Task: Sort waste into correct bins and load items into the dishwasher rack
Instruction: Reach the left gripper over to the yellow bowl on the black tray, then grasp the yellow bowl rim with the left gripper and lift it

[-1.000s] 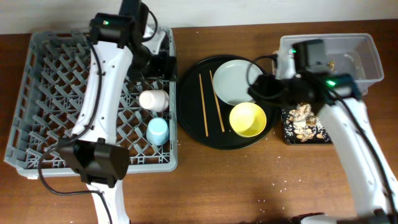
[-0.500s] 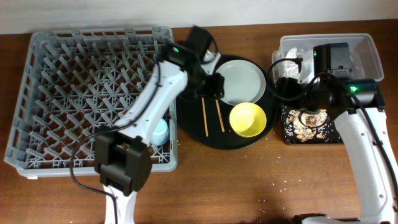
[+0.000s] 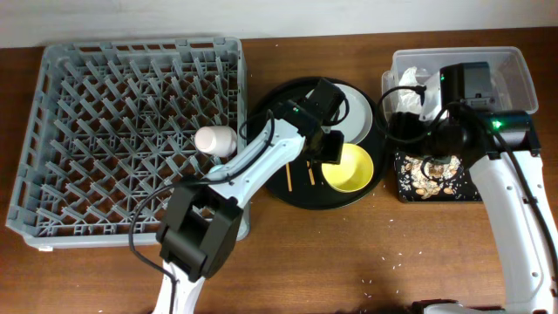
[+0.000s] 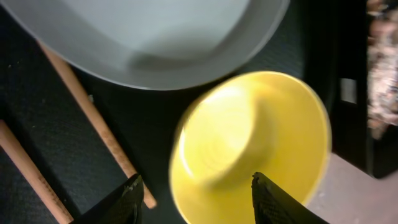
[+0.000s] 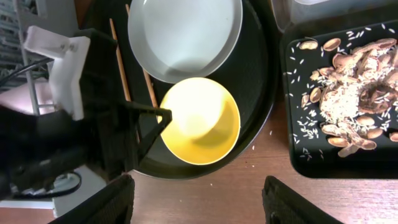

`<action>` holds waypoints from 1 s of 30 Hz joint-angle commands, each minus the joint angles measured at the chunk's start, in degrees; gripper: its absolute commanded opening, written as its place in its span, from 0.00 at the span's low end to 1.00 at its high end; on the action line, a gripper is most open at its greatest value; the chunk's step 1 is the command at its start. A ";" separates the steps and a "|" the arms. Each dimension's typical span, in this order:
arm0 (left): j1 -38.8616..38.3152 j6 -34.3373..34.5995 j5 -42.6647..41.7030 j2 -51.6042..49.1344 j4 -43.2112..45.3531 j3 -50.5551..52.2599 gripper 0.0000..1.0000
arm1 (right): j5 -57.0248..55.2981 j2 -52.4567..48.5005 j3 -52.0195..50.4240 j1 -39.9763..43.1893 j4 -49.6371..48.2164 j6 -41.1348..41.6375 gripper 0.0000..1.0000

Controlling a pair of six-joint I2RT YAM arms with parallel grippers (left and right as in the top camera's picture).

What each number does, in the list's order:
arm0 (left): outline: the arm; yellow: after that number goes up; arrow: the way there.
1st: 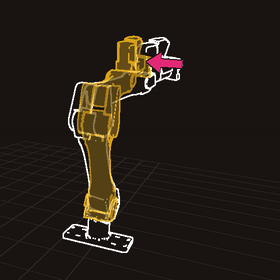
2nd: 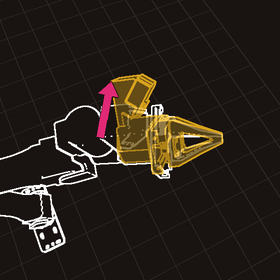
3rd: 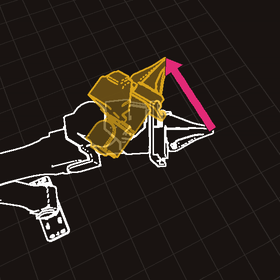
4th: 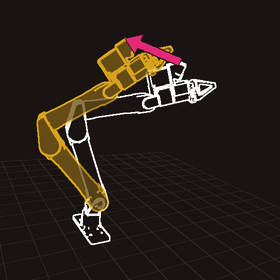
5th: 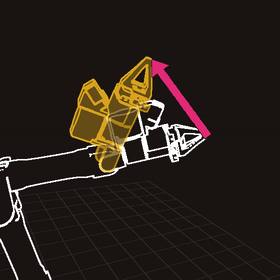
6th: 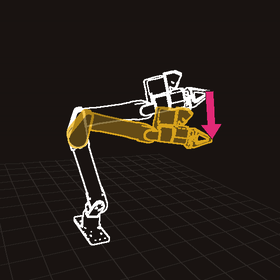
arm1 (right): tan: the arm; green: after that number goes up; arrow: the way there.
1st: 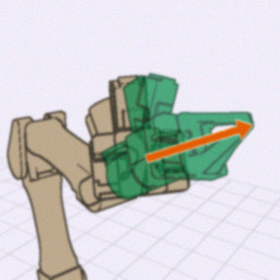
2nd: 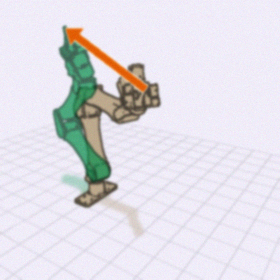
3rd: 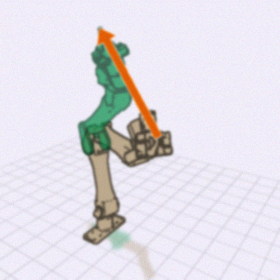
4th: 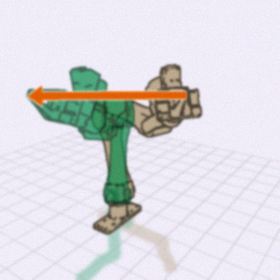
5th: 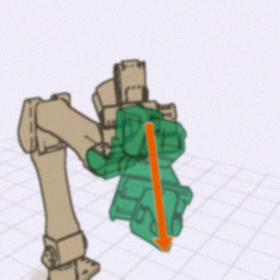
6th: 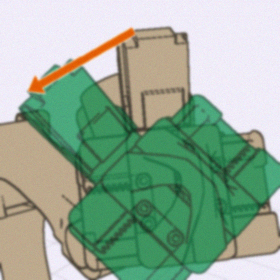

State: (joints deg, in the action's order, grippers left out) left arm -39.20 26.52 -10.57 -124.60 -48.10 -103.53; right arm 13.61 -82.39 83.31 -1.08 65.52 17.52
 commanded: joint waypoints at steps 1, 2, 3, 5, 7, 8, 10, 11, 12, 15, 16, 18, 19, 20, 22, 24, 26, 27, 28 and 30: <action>0.20 3.72 1.60 -2.27 0.76 0.52 0.55 | -1.46 -0.33 0.70 0.42 0.09 -0.61 0.67; 0.20 3.93 1.40 -2.60 1.11 0.52 0.55 | -1.46 -0.33 0.70 0.39 0.09 -0.61 0.67; 0.20 3.93 1.40 -2.80 1.31 0.52 0.54 | -1.46 -0.33 0.70 0.39 0.11 -0.61 0.67; 0.20 3.91 1.42 -3.04 1.36 0.52 0.50 | -1.46 -0.33 0.70 0.42 0.11 -0.61 0.67; 0.20 3.91 1.40 -3.17 1.36 0.52 0.49 | -1.46 -0.35 0.70 0.39 0.11 -0.61 0.67; 0.20 3.91 1.42 -3.28 1.36 0.55 0.49 | -1.46 -0.37 0.70 0.39 0.09 -0.61 0.67; 0.20 3.91 1.40 -3.96 1.38 0.52 0.49 | -1.66 -0.44 0.70 0.39 0.09 -0.61 0.67; 0.20 3.91 1.40 -4.46 1.38 0.52 0.48 | -1.79 -0.48 0.70 0.42 0.11 -0.61 0.67; 0.20 3.91 1.29 -4.96 1.38 0.55 0.48 | -1.88 -0.48 0.70 0.39 0.11 -0.61 0.67; 0.20 3.91 -0.33 -6.14 1.38 0.55 0.47 | -1.90 -0.48 0.61 0.39 0.11 -0.61 0.67; 0.20 3.91 -0.33 -6.16 1.38 0.52 0.47 | -1.92 -0.48 0.59 0.39 0.11 -0.61 0.67; 0.20 3.91 -0.31 -6.16 1.40 0.52 0.43 | -2.23 -0.48 0.59 0.39 0.09 -0.61 0.67; 0.20 3.91 -0.28 -6.16 1.44 0.52 0.41 | -2.32 -0.48 0.59 0.39 0.09 -0.61 0.67; 0.20 3.89 -0.28 -6.16 1.49 0.52 0.38 | -2.32 -0.50 0.59 0.39 0.09 -0.61 0.67; 0.20 3.89 -0.24 -6.16 1.64 0.52 0.36 | -2.34 -0.52 0.59 0.39 0.09 -0.61 0.67; 0.20 3.89 -0.09 -6.16 1.70 0.52 0.36 | -2.34 -0.59 0.59 0.39 0.09 -0.63 0.67; 0.22 3.89 -0.09 -6.16 1.81 0.52 0.31 | -2.32 -0.61 0.59 0.39 0.09 -0.61 0.67; 0.20 3.89 -0.09 -6.16 1.86 0.55 0.31 | -2.32 -0.63 0.59 0.39 0.07 -0.61 0.67; 0.20 3.89 -0.09 -6.16 1.86 0.52 0.30 | -2.34 -0.63 0.59 0.39 0.07 -0.61 0.67; 0.20 3.89 -0.09 -6.16 1.86 0.52 0.30 | -2.32 -0.66 0.59 0.39 0.09 -0.63 0.67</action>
State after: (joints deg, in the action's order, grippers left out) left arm -39.11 30.09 -10.26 -130.43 -46.35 -103.33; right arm 12.43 -82.48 83.31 -1.08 65.58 17.50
